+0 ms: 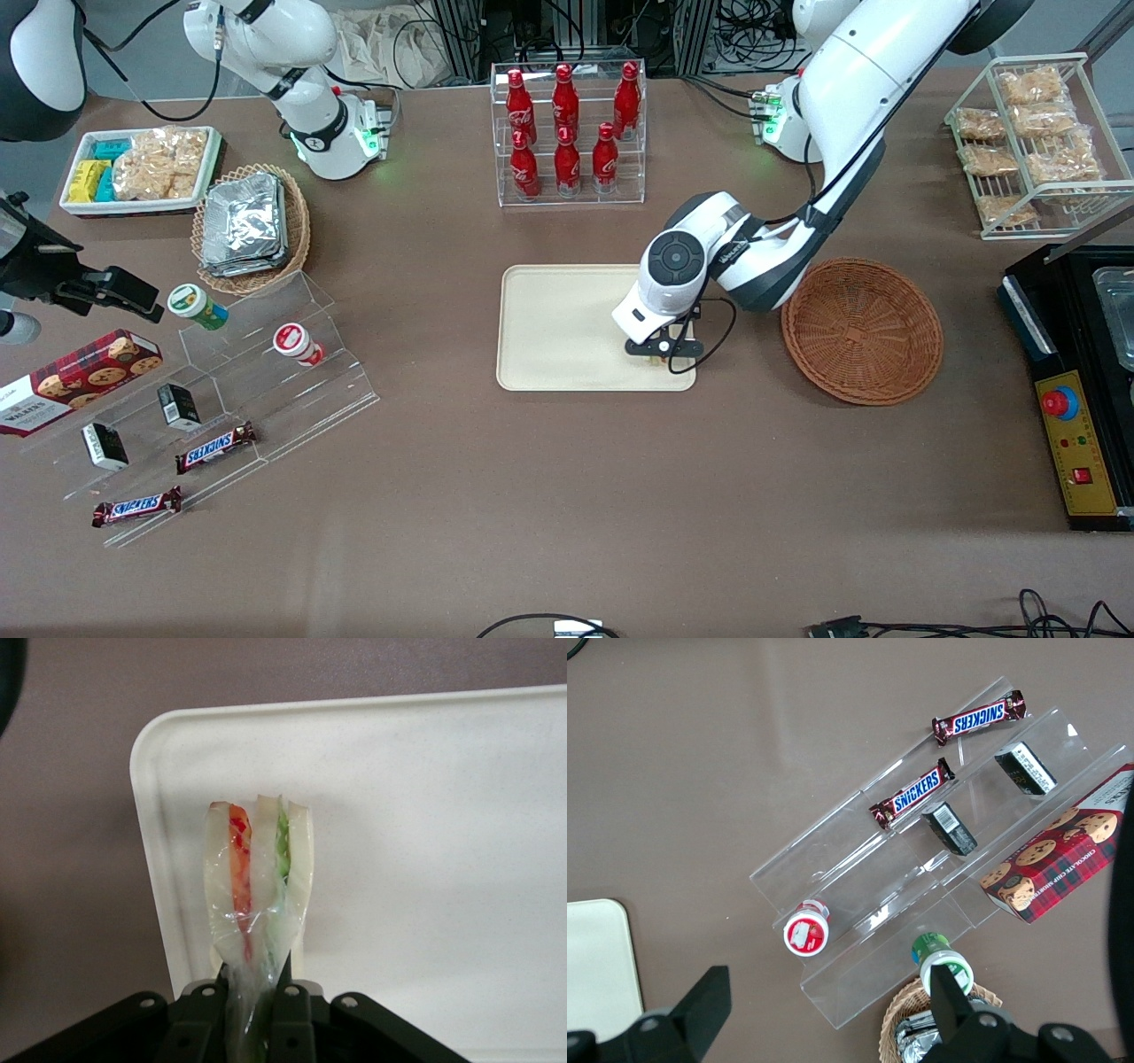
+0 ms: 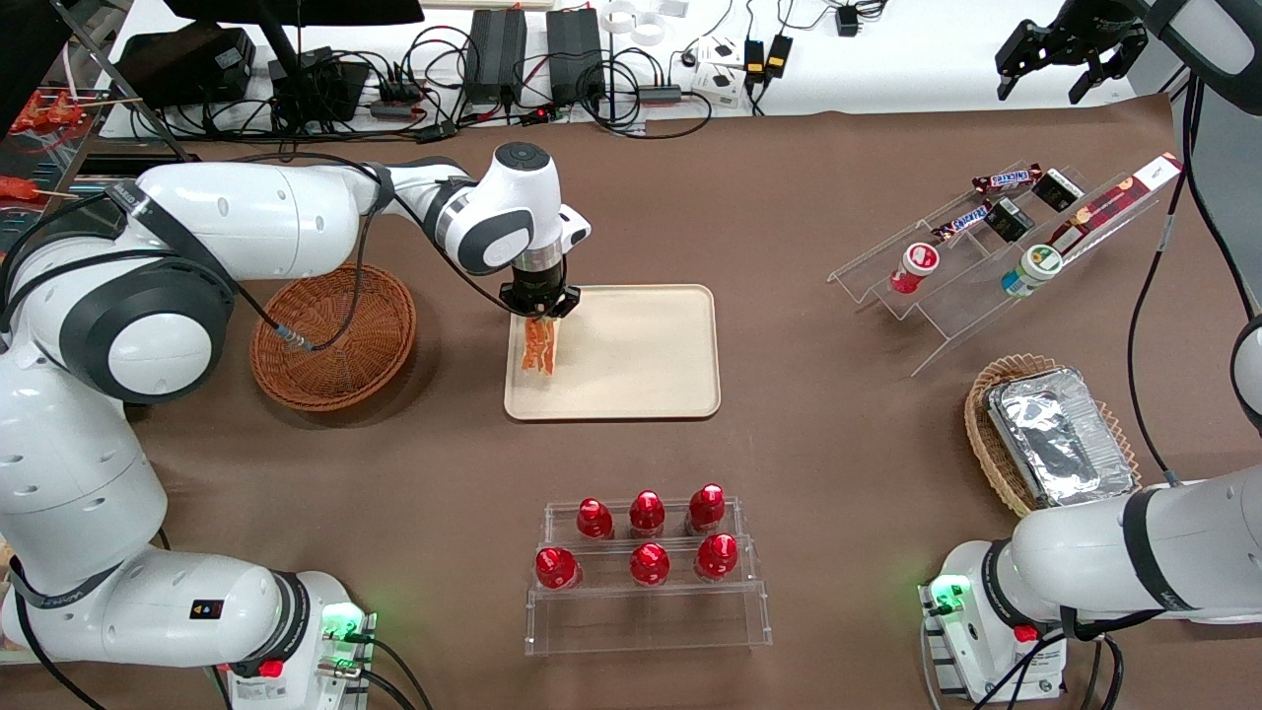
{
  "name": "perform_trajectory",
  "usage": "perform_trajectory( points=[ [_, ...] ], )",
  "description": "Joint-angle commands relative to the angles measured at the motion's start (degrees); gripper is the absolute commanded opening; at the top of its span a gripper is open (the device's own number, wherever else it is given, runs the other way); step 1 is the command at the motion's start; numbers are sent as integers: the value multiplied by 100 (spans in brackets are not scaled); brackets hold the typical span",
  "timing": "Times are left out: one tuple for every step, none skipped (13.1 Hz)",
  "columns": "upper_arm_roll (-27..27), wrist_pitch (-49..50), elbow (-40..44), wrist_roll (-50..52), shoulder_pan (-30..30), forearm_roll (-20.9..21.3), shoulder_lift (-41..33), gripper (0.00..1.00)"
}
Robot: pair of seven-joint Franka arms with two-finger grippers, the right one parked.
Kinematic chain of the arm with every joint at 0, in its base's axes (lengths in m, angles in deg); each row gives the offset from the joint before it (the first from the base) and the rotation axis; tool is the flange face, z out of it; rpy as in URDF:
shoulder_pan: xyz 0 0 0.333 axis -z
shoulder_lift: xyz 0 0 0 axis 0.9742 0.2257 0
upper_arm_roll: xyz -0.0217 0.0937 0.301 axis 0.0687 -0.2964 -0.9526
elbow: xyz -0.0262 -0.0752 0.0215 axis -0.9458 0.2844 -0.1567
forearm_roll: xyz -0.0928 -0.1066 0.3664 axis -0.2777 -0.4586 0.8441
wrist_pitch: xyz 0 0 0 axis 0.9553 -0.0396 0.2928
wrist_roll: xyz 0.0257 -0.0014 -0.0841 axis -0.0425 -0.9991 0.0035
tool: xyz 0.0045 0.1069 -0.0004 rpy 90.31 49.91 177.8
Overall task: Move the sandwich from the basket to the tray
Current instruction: 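Lower the sandwich onto the tray and open the left gripper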
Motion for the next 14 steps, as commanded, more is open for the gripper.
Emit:
perform_trajectory(
  points=[
    [21, -111, 6, 176, -3, 142, 21, 0],
    [21, -129, -2, 184, -3, 142, 30, 0],
    [21, -138, -3, 193, -3, 142, 39, 0],
    [21, -182, -3, 246, -3, 142, 47, 0],
    [12, -208, -3, 281, -3, 142, 100, 0],
    [12, -208, -3, 281, -3, 142, 118, 0],
    [12, -278, -29, 307, -3, 151, 135, 0],
    [12, -305, -29, 342, -3, 151, 153, 0],
    [12, -305, -29, 343, -3, 160, 162, 0],
    [3, -305, -29, 360, -3, 194, 162, 0],
    [3, -305, -38, 395, -3, 195, 188, 11],
    [-5, -305, -46, 491, -20, 204, 179, 99],
    [-5, -305, -73, 510, -20, 230, 179, 100],
    [-5, -305, -73, 545, -20, 230, 188, 100]
  ],
)
